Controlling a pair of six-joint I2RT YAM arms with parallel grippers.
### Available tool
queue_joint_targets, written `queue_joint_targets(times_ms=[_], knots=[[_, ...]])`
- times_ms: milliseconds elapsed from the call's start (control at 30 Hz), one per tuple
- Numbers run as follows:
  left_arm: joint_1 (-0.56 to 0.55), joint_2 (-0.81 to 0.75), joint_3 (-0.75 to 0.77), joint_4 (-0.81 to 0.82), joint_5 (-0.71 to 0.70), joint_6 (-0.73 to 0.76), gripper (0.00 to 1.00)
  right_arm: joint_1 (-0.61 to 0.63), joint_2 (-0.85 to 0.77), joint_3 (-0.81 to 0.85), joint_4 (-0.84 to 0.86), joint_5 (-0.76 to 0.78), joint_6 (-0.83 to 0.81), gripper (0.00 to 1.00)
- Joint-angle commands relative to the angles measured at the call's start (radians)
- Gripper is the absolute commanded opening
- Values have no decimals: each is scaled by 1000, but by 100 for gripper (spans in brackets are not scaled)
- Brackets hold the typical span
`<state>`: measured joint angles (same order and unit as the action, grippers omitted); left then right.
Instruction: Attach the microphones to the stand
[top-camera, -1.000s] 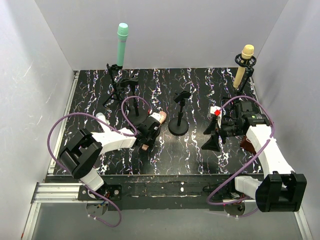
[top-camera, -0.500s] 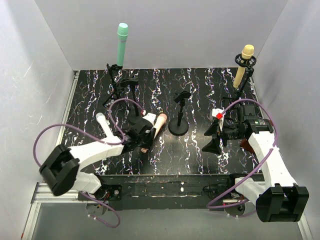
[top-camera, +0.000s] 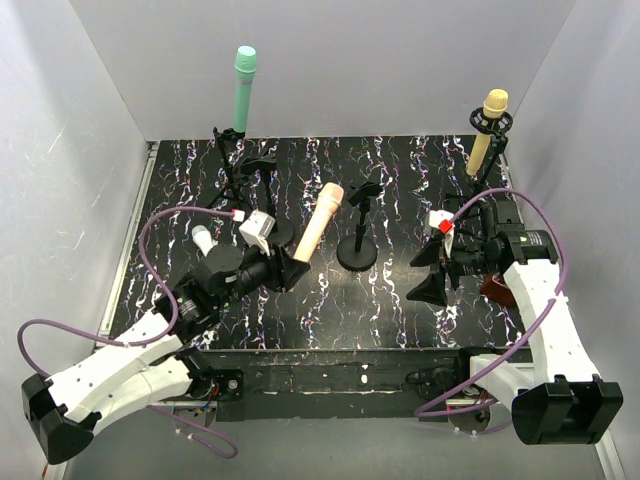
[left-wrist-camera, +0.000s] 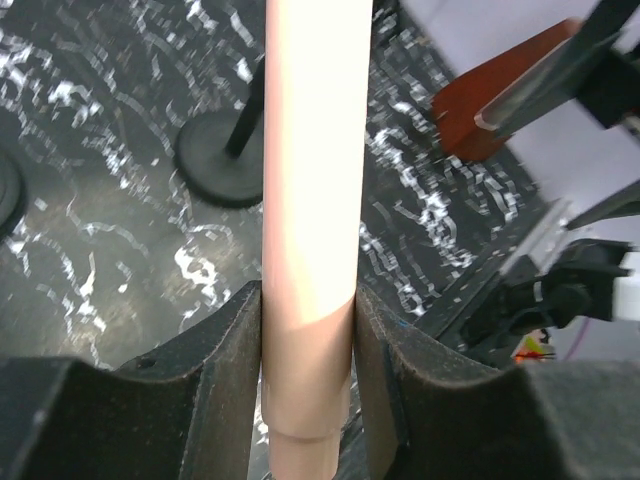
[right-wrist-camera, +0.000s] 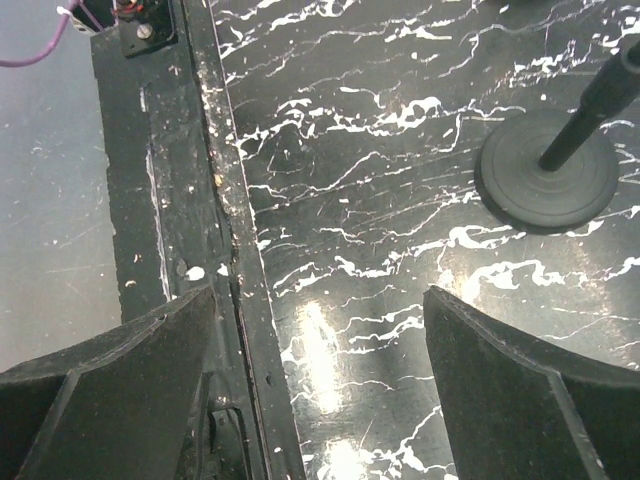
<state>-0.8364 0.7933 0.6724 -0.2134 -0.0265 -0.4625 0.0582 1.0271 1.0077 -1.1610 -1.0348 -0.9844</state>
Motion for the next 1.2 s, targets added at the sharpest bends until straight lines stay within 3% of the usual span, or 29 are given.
queue_joint_targets(times_ms=[0,167,367,567,700,900,1000,1167], knots=[[-4,-20,87,101,76,-10,0,-4,-22,91,-74,-62,-26,92],[-4,14,157,167,106,-16,0,-4,-19,157,-98,-142,-7,92],[-6,196,234,437,253,-50,0,2,39,262,-39,-274,105,91],[-29,418,341,696,267,-50,0,69,97,357,167,-311,439,89],[-53,518,395,785,221,-51,0,86,99,344,456,-268,798,89],[-101,581,405,885,139,-57,0,77,100,315,769,-220,1206,88],[-127,596,397,914,105,-54,0,66,111,328,846,-82,1415,88],[-167,626,397,944,40,-51,0,61,142,342,954,-45,1599,85]])
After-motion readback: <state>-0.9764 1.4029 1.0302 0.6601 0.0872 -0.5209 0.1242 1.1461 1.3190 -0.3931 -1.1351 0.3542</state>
